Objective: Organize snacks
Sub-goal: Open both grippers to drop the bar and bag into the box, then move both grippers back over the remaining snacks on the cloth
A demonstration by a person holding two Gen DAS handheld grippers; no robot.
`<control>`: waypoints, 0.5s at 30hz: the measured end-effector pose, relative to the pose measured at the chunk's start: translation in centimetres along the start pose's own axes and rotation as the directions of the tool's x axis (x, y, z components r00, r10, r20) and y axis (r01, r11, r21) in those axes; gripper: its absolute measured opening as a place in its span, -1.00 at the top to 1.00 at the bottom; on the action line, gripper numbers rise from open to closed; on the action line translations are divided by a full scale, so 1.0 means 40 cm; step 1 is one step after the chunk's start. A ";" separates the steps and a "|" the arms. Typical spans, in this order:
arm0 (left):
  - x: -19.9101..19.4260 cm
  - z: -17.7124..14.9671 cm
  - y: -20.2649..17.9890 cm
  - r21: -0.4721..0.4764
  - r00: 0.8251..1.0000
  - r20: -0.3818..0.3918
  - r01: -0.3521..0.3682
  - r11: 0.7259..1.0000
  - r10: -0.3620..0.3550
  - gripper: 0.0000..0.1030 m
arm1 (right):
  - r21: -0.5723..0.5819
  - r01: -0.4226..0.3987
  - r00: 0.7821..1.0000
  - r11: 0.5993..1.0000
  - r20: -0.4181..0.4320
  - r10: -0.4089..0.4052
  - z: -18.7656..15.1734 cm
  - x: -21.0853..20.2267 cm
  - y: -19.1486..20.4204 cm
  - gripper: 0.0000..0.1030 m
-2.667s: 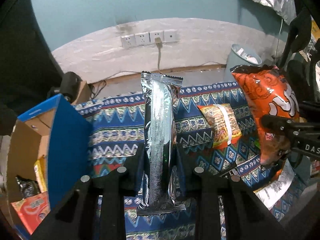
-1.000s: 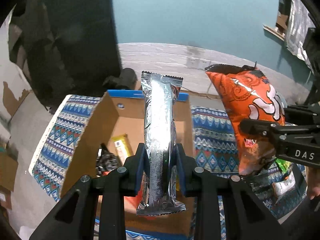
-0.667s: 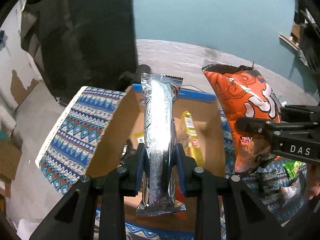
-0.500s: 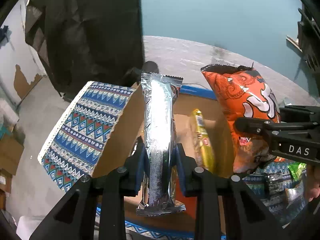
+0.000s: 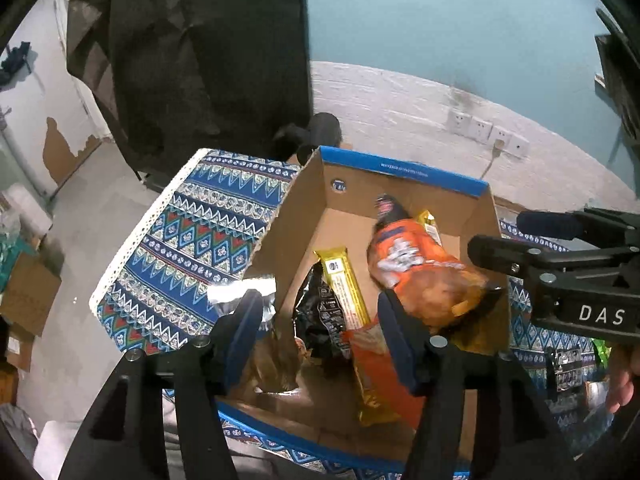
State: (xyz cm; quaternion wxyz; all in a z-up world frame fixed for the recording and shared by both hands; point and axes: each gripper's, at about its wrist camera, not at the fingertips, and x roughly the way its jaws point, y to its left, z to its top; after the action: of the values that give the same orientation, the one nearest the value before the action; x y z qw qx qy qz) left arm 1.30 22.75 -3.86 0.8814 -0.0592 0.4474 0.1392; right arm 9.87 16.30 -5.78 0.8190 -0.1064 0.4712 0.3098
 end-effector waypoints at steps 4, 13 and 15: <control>-0.006 0.002 -0.012 0.007 1.000 0.003 0.004 1.000 -0.004 -0.30 | 0.018 0.002 1.000 1.000 0.005 -0.002 -0.006 -0.020 -0.021 -0.39; -0.023 -0.003 -0.072 0.056 0.999 0.001 0.051 0.997 -0.051 -0.40 | 0.052 0.015 1.000 0.999 0.000 -0.015 -0.056 -0.071 -0.077 -0.40; -0.031 -0.003 -0.094 0.066 0.997 -0.001 0.071 0.995 -0.071 -0.41 | 0.062 0.020 1.000 0.998 -0.002 -0.020 -0.071 -0.084 -0.091 -0.40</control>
State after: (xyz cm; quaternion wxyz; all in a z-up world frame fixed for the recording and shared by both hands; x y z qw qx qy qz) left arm 1.62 18.92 -3.01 0.8877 -0.0457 0.4487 0.0928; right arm 8.86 10.76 -4.92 0.8245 -0.0857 0.4802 0.2866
